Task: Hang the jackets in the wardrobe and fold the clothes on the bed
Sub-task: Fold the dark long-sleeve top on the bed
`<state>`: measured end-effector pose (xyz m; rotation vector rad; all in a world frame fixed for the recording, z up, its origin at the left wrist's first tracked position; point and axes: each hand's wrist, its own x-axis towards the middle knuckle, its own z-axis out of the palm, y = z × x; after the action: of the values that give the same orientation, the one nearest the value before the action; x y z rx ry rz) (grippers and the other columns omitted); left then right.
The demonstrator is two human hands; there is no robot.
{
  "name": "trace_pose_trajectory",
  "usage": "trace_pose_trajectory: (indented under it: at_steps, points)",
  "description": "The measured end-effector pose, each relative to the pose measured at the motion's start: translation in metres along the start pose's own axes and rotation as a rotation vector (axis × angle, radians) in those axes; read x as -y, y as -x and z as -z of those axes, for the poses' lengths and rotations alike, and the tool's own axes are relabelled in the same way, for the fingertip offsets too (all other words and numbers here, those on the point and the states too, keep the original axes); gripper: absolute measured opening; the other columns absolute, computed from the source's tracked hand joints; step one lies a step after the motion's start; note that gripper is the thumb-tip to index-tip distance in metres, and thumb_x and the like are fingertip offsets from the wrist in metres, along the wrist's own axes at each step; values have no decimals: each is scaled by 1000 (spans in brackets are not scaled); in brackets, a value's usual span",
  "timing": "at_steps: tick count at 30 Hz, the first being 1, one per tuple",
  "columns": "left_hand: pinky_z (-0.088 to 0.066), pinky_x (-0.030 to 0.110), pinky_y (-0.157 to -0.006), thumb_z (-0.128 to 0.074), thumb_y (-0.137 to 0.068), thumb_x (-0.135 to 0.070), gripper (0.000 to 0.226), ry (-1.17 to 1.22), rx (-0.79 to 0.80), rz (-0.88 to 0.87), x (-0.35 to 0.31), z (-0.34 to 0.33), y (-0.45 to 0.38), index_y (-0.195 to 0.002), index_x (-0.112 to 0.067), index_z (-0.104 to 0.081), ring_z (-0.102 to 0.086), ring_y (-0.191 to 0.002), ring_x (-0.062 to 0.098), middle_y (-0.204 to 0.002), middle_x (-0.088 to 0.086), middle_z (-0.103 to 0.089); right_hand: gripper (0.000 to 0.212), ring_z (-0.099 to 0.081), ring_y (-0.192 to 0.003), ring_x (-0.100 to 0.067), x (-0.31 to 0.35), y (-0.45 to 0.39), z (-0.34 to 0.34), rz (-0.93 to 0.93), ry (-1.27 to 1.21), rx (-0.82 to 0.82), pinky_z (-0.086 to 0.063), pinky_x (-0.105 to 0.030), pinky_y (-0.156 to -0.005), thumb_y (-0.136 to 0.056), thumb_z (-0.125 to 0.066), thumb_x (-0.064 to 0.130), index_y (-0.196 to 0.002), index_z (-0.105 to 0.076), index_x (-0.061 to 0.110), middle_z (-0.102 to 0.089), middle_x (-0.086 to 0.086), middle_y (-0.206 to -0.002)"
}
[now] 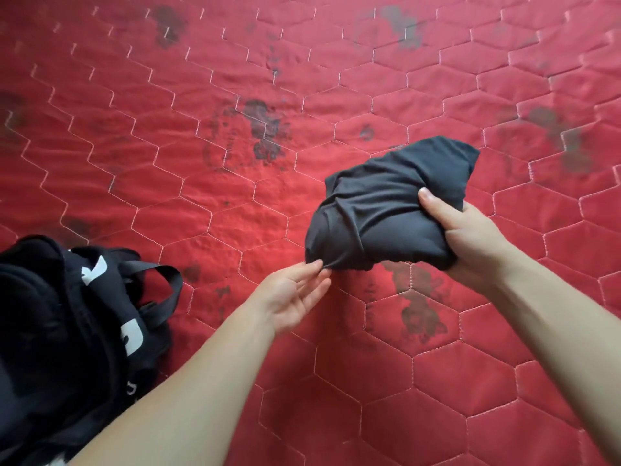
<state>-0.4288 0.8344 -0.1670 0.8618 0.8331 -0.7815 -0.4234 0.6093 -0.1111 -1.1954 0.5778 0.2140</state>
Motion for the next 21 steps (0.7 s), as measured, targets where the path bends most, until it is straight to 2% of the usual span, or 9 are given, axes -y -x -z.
trace_pose_trajectory:
  at_steps: [3,7,10,12,13,14,16,18,21]
  points:
    - [-57,22,-55,-63,-87,3,12,-63,-25,-120,-5,-1,-1,-95,-5,-63,-69,-60,10,-75,5,-70,25,-71,-86,-21,12,2,7,13,-5,11,-58,-36,-70,-95,-56,26,-115,-62,13,-73,-6,-104]
    - [-55,22,-55,-61,-90,1,23,-150,-129,-237,-4,1,-1,-103,-17,-64,-65,-58,7,-71,-2,-71,24,-71,-90,-18,16,7,11,8,-21,39,-58,-30,-67,-94,-57,27,-114,-63,15,-74,-4,-104]
    - [-46,22,-56,-58,-90,-1,28,-467,-357,-364,4,-4,1,-111,-19,-65,-58,-64,10,-88,1,-69,18,-72,-88,-15,16,11,8,28,9,64,-56,-26,-65,-96,-56,24,-108,-64,15,-75,-1,-99]
    - [-44,23,-58,-57,-92,-12,21,-471,-421,-519,4,-13,7,-106,-24,-66,-58,-71,10,-96,-1,-68,14,-72,-85,-14,17,15,5,38,48,83,-56,-24,-64,-95,-56,23,-103,-65,15,-76,0,-95]
    - [-46,25,-63,-60,-92,-25,12,-437,-352,-518,2,-22,13,-101,-28,-66,-61,-78,11,-96,-6,-69,14,-72,-86,-14,18,17,3,36,66,102,-57,-25,-66,-94,-57,23,-101,-66,15,-76,0,-96]
    - [-48,29,-69,-63,-87,-46,20,-436,-245,-450,1,-32,19,-100,-31,-67,-64,-86,11,-95,-12,-71,17,-72,-89,-16,18,20,1,24,75,134,-58,-26,-68,-91,-58,24,-102,-67,14,-75,-2,-99]
    - [-51,38,-81,-59,-59,-83,70,-448,-17,-214,-1,-48,24,-109,-34,-67,-67,-96,15,-98,-14,-73,27,-71,-96,-20,20,26,-3,-21,52,220,-58,-29,-73,-84,-61,28,-106,-68,13,-73,-6,-108]
    - [-54,46,-85,-51,-54,-91,88,-355,199,-72,-2,-57,24,-120,-34,-64,-69,-102,22,-111,-4,-72,36,-70,-101,-21,24,33,-5,-83,-6,297,-58,-29,-73,-81,-61,29,-111,-67,12,-71,-7,-113]
    - [-50,47,-97,-46,-76,-82,80,-138,387,-96,-1,-53,26,-132,-27,-59,-60,-119,24,-130,4,-63,33,-71,-94,-18,31,40,-2,-179,-55,375,-57,-27,-68,-79,-59,31,-99,-77,12,-74,-5,-107]
